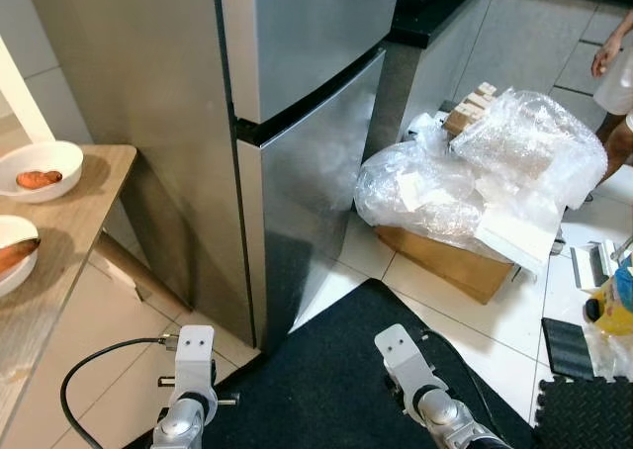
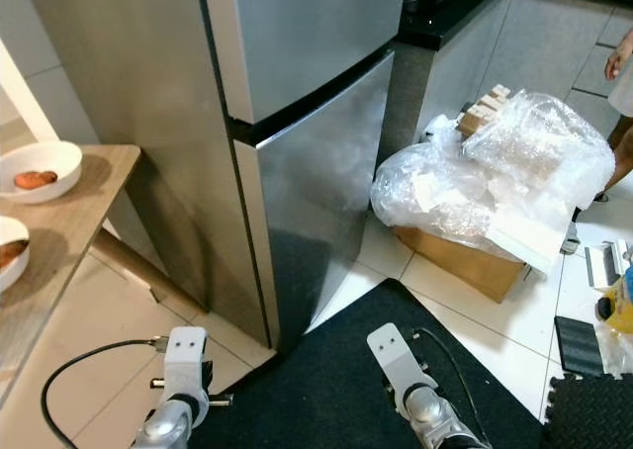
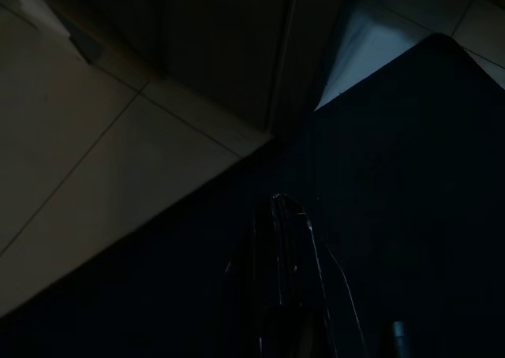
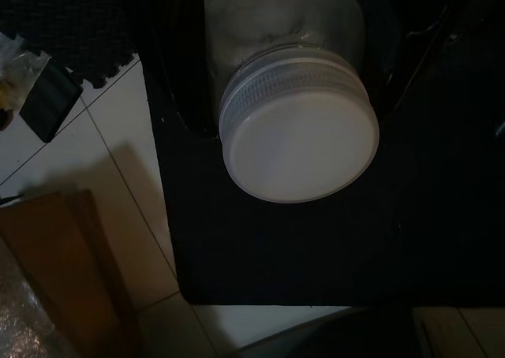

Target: Restocking fridge

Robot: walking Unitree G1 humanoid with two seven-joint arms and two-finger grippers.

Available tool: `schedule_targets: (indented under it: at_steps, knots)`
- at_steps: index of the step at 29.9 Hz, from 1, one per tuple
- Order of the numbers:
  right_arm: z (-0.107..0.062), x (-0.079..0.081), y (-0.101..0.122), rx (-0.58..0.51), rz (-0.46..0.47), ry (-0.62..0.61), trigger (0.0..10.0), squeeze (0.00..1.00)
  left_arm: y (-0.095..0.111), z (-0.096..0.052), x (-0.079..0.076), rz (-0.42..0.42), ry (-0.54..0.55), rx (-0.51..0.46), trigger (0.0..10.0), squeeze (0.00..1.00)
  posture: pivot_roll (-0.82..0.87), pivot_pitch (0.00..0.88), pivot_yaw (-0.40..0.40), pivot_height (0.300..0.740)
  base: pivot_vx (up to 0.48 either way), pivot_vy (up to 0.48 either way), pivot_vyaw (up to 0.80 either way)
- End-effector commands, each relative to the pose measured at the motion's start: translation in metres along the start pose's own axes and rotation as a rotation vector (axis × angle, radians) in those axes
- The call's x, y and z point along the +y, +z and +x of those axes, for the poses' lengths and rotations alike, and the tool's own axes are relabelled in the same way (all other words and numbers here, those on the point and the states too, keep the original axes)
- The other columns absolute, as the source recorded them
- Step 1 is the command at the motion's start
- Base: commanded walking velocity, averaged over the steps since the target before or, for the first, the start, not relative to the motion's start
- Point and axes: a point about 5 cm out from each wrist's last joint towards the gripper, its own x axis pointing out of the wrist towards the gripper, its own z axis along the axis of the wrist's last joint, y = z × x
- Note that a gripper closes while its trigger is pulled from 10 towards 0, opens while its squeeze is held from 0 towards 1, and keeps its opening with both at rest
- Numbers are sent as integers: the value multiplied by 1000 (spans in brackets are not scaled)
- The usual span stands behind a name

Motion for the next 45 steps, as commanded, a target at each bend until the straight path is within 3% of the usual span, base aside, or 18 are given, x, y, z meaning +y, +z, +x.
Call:
schedule_targets:
  at_steps: [1, 9, 13, 25, 45]
  knots:
    - [1, 1, 2, 1, -8, 11, 10000, 0, -2, -2, 1, -6, 11, -6, 10000, 0, -10, 40, -67, 740, 0, 0, 0]
    - [0, 4, -2, 8, 7, 10, 10000, 0, 0, -2, 0, -14, 2, -35, 10000, 0, -15, 48, -44, 740, 0, 0, 0]
    - [-3, 8, -11, 27, 29, 4, 10000, 0, 3, 0, 1, 69, -8, -20, 10000, 0, -21, 49, -21, 740, 0, 0, 0]
    - [-5, 8, -14, 35, 53, -13, 10000, 0, 7, 2, 4, 60, 11, -27, 10000, 0, -39, 48, 5, 740, 0, 0, 0]
    - [-5, 6, -15, 35, 56, -22, 10000, 0, 11, 3, 4, 44, 14, -47, 10000, 0, -42, 49, 4, 740, 319, 0, 0]
